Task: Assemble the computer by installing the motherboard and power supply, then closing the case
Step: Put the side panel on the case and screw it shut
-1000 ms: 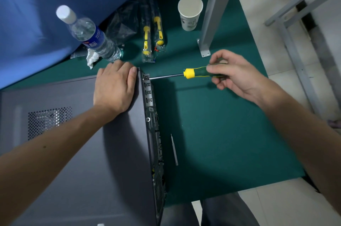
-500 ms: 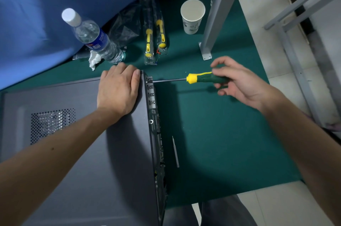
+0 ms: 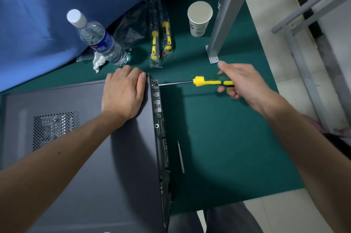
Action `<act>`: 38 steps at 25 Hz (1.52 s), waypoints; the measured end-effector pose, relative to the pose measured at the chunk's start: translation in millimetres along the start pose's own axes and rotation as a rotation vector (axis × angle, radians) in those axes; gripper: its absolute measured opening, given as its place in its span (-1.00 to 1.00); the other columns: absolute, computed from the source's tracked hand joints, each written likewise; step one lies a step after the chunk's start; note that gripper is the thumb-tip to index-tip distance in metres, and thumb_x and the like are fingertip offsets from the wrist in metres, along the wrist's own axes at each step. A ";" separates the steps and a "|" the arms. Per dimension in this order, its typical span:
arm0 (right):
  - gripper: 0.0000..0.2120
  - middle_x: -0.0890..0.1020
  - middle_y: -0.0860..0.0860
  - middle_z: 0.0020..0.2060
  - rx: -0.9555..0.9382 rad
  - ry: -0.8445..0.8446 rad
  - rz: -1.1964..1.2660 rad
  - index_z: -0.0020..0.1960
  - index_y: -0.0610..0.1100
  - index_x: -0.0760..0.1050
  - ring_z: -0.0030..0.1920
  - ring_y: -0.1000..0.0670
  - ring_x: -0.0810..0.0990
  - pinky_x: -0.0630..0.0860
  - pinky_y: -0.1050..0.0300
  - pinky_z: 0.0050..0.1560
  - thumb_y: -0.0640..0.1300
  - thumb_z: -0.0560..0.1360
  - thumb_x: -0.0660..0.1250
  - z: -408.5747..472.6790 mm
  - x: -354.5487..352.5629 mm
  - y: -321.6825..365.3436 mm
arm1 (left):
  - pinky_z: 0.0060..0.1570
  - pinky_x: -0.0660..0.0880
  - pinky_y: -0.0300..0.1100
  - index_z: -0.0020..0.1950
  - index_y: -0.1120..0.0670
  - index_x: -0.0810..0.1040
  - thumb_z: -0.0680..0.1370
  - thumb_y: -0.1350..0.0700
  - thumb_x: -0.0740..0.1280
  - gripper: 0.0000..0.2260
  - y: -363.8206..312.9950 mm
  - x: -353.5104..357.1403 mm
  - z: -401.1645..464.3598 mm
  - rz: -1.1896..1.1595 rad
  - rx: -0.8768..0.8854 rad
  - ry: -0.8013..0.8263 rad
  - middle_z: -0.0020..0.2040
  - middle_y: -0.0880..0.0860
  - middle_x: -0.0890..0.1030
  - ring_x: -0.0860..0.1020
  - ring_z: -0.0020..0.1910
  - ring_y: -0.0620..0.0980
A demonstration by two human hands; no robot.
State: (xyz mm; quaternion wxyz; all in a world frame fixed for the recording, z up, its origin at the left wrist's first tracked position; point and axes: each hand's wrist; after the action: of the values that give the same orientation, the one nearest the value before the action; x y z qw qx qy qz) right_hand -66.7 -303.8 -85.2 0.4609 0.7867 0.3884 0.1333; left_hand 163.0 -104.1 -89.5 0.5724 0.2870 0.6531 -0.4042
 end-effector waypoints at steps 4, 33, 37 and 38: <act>-0.90 0.55 -0.01 -0.21 -0.001 0.097 0.251 -0.08 -0.04 0.52 -0.40 0.03 0.49 0.43 0.17 -0.43 -0.20 0.51 0.41 -0.7 -5.2 0.8 | 0.01 0.31 0.07 -0.02 0.13 0.49 0.68 -0.06 -0.06 -0.59 0.2 -0.1 -0.3 0.005 0.002 -0.002 -0.10 0.14 0.47 0.44 -0.10 0.19; -0.63 0.60 -0.11 -0.38 0.078 -0.033 -0.063 -0.11 -0.11 0.52 -0.53 0.04 0.38 0.34 0.27 -0.54 0.21 0.57 0.28 -1.5 1.4 5.4 | -0.01 0.29 0.04 -0.02 0.13 0.47 0.68 -0.06 -0.07 -0.59 2.2 2.9 0.4 0.025 0.036 -0.025 -0.11 0.12 0.46 0.43 -0.13 0.17; -0.96 0.51 -0.05 -0.21 -0.005 0.070 0.377 -0.01 -0.10 0.51 -0.38 0.02 0.47 0.49 0.17 -0.37 -0.22 0.59 0.31 -4.3 -3.4 5.8 | -0.01 0.27 0.02 -0.02 0.12 0.47 0.68 -0.06 -0.07 -0.60 1.9 3.3 -0.7 0.032 0.032 -0.021 -0.10 0.12 0.47 0.42 -0.12 0.16; -0.95 0.53 -0.05 -0.25 -0.029 0.037 0.321 -0.05 -0.10 0.50 -0.42 0.03 0.47 0.48 0.16 -0.40 -0.20 0.58 0.33 -3.8 -1.4 5.6 | -0.02 0.27 0.02 -0.02 0.12 0.47 0.68 -0.05 -0.06 -0.60 1.6 3.1 -0.5 0.031 0.034 -0.024 -0.09 0.12 0.47 0.43 -0.12 0.16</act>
State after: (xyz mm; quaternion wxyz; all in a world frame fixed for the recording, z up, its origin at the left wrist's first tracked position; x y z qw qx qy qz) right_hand -67.0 -304.0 -78.3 0.4376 0.8295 0.2641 0.2252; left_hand 163.5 -103.1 -92.8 0.5812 0.3019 0.6349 -0.4099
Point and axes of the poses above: each hand's wrist, its own z-axis towards the middle knuckle, its own x-axis out of the palm, y = z × x
